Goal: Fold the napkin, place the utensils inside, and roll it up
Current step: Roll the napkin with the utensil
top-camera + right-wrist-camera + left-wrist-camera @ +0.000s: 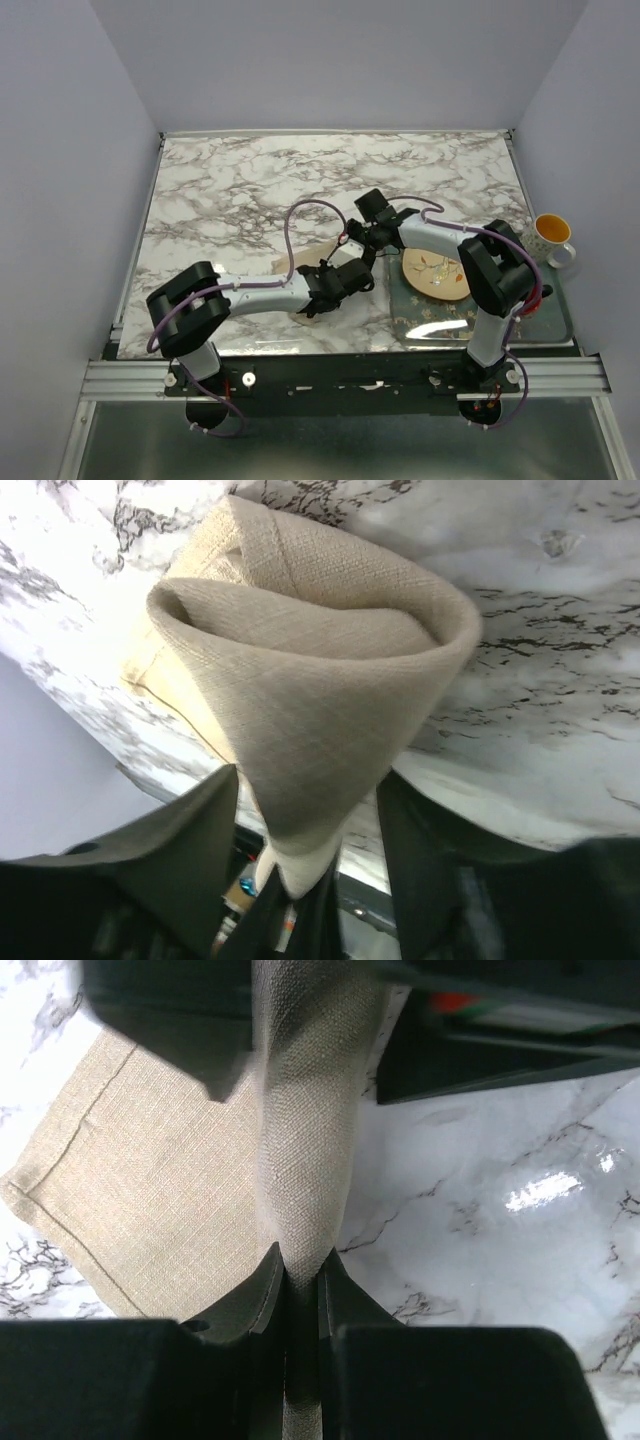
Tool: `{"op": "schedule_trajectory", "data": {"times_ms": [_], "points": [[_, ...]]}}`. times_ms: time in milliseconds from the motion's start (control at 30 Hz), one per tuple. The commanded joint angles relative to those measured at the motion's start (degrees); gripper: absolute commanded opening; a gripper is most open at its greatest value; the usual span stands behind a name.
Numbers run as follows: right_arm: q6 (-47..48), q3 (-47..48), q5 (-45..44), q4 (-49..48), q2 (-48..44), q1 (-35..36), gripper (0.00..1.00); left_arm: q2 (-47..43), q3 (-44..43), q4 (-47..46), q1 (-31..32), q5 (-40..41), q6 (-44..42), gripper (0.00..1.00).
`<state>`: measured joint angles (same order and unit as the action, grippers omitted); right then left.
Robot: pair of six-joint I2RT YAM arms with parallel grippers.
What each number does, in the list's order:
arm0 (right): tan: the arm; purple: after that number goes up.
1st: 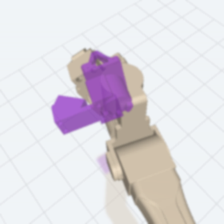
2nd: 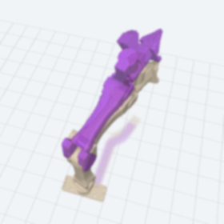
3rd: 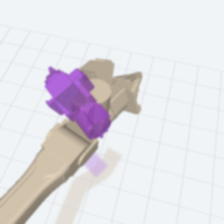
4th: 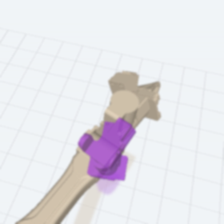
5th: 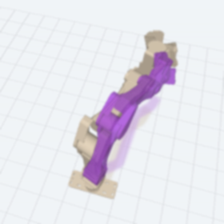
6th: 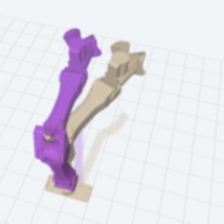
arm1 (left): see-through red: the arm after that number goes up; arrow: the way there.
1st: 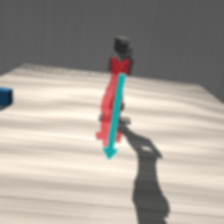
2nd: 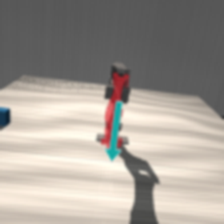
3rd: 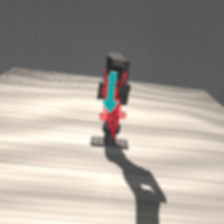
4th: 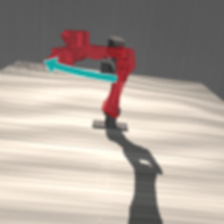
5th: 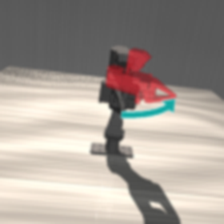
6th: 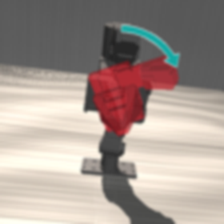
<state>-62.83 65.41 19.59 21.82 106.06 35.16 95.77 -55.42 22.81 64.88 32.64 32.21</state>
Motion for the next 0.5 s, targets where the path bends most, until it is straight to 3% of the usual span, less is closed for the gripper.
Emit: {"op": "schedule_trajectory", "data": {"times_ms": [0,100,467], "points": [[4.6,-0.2,0.2,-1.8,-2.4,-0.8,0.73,-7.1,4.3,-3.8,-3.8,-6.6,2.2,0.00],[6.3,-1.1,1.1,-3.5,-3.1,-1.5,0.79,-9.9,7.3,-5.7,-6.1,-10.0,2.9,0.00],[18.3,3.7,0.4,-1.8,-2.9,-1.7,0.83,-15.2,14.4,-12.9,-10.8,-17.9,6.2,0.00]]}}
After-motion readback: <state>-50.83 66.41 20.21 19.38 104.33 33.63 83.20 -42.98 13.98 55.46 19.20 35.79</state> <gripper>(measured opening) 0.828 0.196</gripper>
